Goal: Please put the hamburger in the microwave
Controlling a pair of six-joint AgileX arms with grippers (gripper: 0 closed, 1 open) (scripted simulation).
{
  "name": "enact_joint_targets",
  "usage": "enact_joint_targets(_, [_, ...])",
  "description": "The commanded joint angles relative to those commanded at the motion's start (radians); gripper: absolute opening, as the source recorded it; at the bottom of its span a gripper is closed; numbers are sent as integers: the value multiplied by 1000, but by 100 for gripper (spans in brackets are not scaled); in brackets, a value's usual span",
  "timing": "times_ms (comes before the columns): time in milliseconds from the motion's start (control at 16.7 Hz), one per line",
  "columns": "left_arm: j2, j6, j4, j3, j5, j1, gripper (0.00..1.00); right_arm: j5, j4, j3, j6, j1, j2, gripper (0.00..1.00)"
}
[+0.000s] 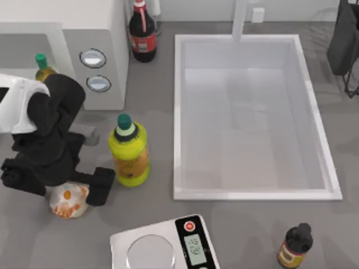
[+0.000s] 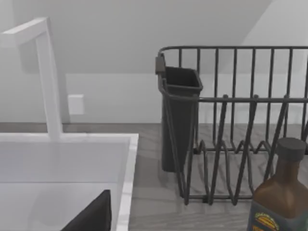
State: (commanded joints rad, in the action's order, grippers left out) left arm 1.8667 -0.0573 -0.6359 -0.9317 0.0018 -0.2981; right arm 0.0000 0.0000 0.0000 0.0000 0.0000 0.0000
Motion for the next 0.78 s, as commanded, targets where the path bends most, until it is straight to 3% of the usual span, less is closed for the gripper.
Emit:
enact_joint_targets(300, [0,0,0,0,0,0,0,0,0,0,0,0,0,100])
enact_joint_targets(780, [-140,-5,-253,-140,-5,1,0,0,0,0,0,0,0,100])
